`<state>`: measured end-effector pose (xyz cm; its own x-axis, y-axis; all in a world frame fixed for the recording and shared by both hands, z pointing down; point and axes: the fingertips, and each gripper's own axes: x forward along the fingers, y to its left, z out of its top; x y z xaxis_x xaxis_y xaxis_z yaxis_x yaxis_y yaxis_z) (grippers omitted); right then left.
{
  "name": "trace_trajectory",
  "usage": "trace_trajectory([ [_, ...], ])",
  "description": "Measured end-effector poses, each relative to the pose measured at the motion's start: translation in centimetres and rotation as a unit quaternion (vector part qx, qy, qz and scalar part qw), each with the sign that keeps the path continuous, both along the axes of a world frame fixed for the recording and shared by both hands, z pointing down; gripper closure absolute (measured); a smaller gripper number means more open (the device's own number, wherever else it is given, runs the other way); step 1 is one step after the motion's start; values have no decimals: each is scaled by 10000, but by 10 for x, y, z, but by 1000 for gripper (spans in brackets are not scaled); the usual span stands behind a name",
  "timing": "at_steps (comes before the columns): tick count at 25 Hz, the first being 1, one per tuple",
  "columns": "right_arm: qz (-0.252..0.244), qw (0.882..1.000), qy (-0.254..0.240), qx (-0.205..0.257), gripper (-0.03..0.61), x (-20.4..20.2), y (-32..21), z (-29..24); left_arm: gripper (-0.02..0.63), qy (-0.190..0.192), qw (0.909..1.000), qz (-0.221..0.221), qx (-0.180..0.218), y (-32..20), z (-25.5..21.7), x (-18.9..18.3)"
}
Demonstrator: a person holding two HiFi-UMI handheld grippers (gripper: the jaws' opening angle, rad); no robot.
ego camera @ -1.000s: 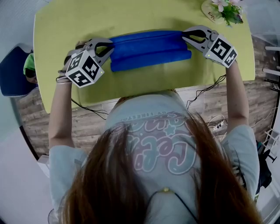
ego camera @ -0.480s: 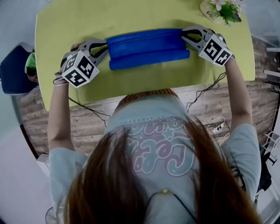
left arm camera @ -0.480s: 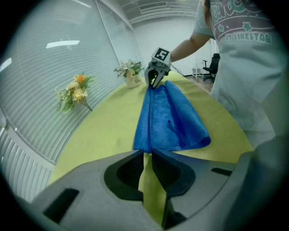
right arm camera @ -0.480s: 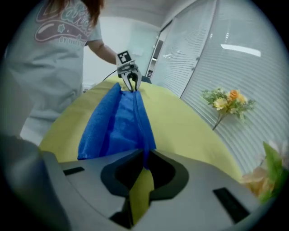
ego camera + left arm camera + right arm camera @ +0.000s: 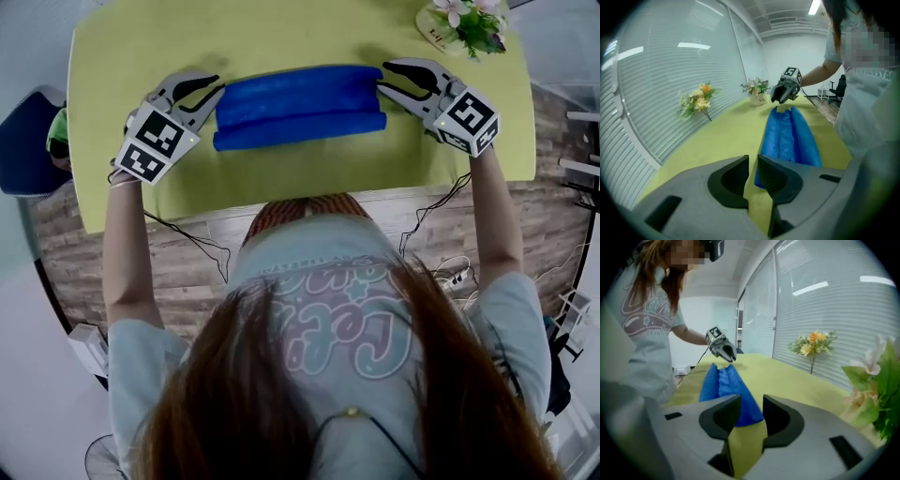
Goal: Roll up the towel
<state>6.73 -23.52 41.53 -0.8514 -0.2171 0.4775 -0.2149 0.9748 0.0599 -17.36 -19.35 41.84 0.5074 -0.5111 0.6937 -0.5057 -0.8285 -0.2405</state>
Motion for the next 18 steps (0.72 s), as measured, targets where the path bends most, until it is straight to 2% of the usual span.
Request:
trace_trajectory([
  [2,423,9989,-178,-17,447,2,-21,-7,572,-143,9995,135,-245,-8,10,11],
  [4,554,9984,102,-98,451,0,-35,3,544,-159,9978,216,-612,-12,19,19],
  [6,398,9975,437,-384,422,-4,-36,17,517,-159,9951,321,-924,-10,24,24],
  [9,-2,9935,692,-909,384,-11,-25,32,514,-207,9906,460,-1271,-3,31,24],
  [12,-351,9890,1192,-801,360,-12,-16,47,514,-246,9871,502,-1499,2,39,19],
  [16,-626,9861,1345,-749,395,-14,-10,53,514,-409,9867,601,-1452,2,39,14],
  [18,-759,9843,1322,-895,431,-15,-7,53,514,-271,9871,579,-1471,2,33,12],
])
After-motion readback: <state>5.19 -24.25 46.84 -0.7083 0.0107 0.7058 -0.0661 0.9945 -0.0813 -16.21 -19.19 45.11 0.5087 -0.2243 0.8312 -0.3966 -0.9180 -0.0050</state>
